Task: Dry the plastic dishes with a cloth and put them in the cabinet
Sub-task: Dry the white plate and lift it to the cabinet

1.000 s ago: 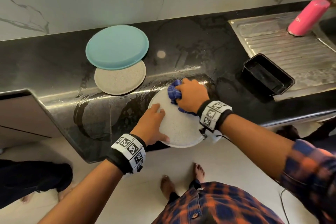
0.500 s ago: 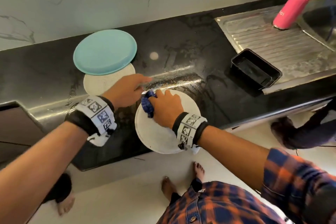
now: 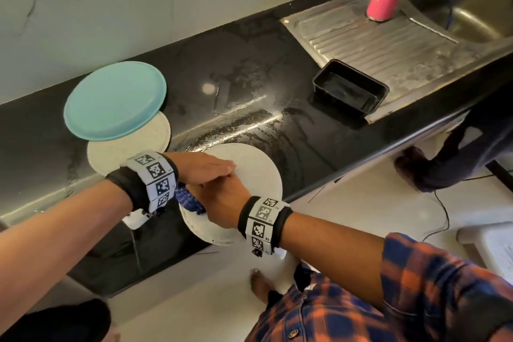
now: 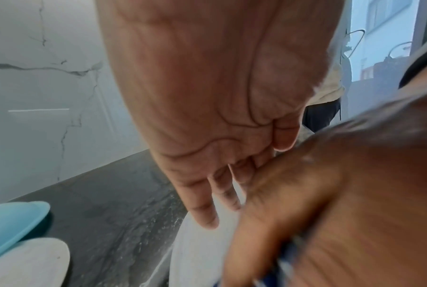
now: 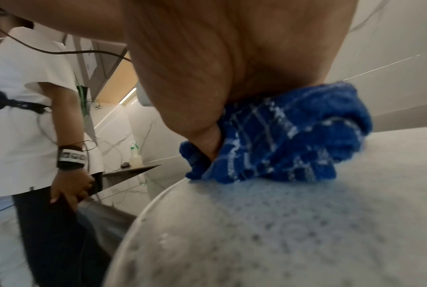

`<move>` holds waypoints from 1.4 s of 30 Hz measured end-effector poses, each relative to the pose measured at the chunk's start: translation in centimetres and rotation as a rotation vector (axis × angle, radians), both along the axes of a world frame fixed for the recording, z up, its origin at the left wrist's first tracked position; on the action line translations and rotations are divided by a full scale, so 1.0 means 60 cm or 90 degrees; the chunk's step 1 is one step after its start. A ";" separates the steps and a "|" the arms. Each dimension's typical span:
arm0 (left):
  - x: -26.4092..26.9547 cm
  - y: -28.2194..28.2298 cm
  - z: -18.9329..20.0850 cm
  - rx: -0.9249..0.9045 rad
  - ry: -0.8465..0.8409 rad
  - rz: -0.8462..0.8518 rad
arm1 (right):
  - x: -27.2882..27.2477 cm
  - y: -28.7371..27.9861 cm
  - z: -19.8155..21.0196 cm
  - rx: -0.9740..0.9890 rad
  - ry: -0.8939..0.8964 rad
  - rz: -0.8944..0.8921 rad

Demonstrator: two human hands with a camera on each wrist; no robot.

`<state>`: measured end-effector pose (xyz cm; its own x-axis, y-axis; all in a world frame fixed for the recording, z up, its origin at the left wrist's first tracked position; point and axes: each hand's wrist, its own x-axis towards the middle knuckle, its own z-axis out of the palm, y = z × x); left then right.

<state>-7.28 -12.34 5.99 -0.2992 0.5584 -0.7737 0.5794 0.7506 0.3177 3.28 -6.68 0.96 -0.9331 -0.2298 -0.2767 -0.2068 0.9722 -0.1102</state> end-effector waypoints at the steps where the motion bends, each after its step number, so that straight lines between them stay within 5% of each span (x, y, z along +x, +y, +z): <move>1: -0.003 0.000 -0.001 -0.011 0.001 0.009 | 0.000 0.000 -0.001 -0.014 0.006 0.024; 8: 0.000 -0.016 -0.023 -0.023 0.081 -0.102 | 0.053 -0.008 -0.001 -0.044 0.026 0.259; 13: 0.010 -0.052 -0.043 0.022 0.143 -0.203 | 0.114 0.092 -0.010 -0.148 -0.026 0.307; 19: 0.038 -0.053 -0.063 0.075 0.220 -0.201 | 0.096 0.247 0.002 -0.090 -0.053 0.119; 25: 0.041 -0.054 -0.068 0.070 0.229 -0.173 | 0.014 0.217 0.000 -0.032 0.026 -0.126; 27: 0.041 -0.052 -0.067 0.075 0.232 -0.175 | 0.025 0.192 -0.008 -0.015 0.050 -0.133; 32: 0.043 -0.058 -0.068 0.089 0.233 -0.172 | 0.122 0.206 -0.019 -0.095 -0.012 0.089; 37: 0.054 -0.052 -0.061 0.098 0.243 -0.145 | 0.073 0.255 0.000 -0.065 -0.010 -0.049; 42: 0.056 -0.045 -0.051 0.087 0.236 -0.134 | -0.006 0.196 -0.004 -0.023 0.027 -0.143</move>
